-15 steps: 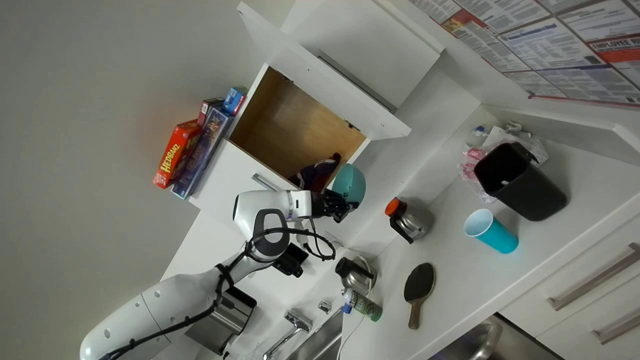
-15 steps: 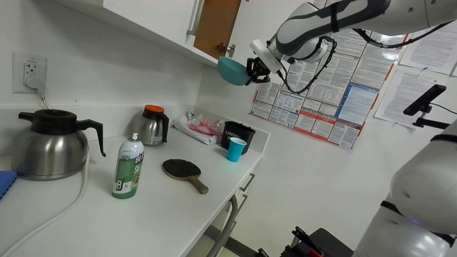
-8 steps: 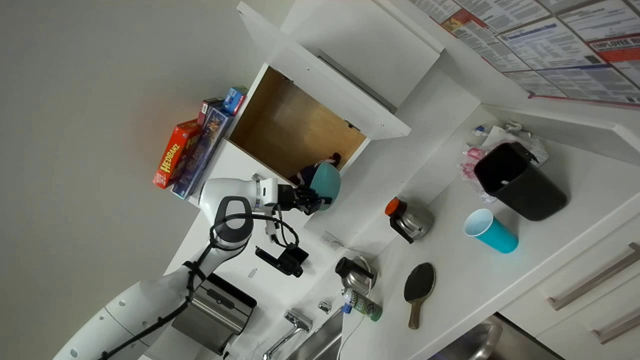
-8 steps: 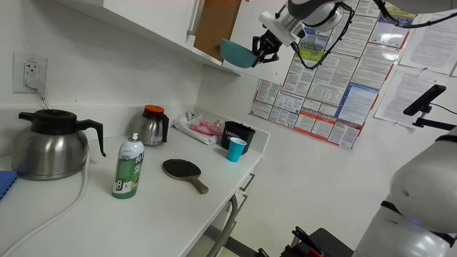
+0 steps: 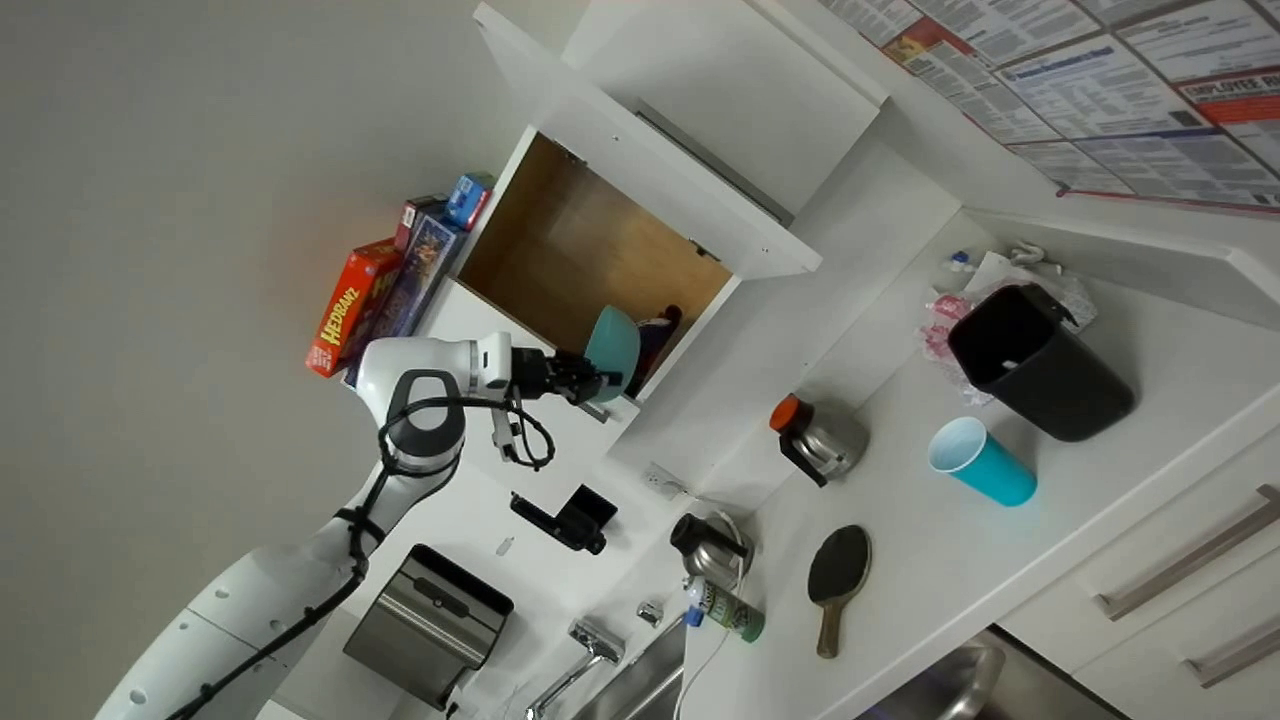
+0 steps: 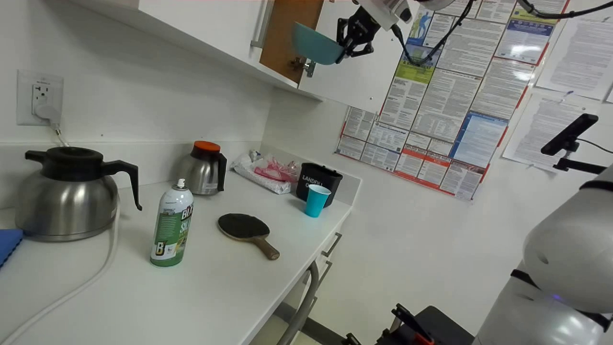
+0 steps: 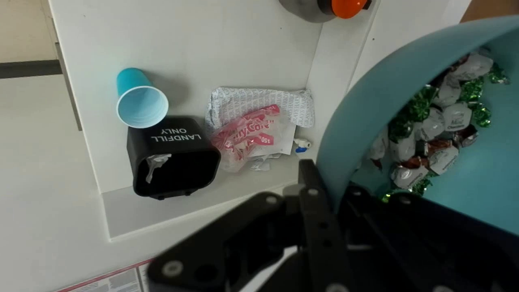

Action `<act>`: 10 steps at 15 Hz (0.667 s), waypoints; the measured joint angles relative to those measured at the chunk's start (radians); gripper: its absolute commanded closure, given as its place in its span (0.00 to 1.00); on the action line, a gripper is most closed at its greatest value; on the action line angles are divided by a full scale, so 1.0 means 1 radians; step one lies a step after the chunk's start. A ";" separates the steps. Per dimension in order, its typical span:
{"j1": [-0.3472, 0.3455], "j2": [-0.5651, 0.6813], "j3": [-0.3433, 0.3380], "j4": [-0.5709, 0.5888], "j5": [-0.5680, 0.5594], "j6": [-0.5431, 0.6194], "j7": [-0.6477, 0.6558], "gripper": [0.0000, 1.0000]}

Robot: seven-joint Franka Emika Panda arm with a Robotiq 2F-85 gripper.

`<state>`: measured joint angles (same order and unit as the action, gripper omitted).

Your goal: Put the green bowl in the open upper cabinet

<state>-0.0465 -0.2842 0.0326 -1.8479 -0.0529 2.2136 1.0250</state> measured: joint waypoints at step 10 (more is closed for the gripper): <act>0.020 0.284 0.051 0.287 -0.054 -0.008 0.019 0.99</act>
<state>-0.0263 -0.0003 0.0832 -1.5610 -0.1067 2.2059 1.0444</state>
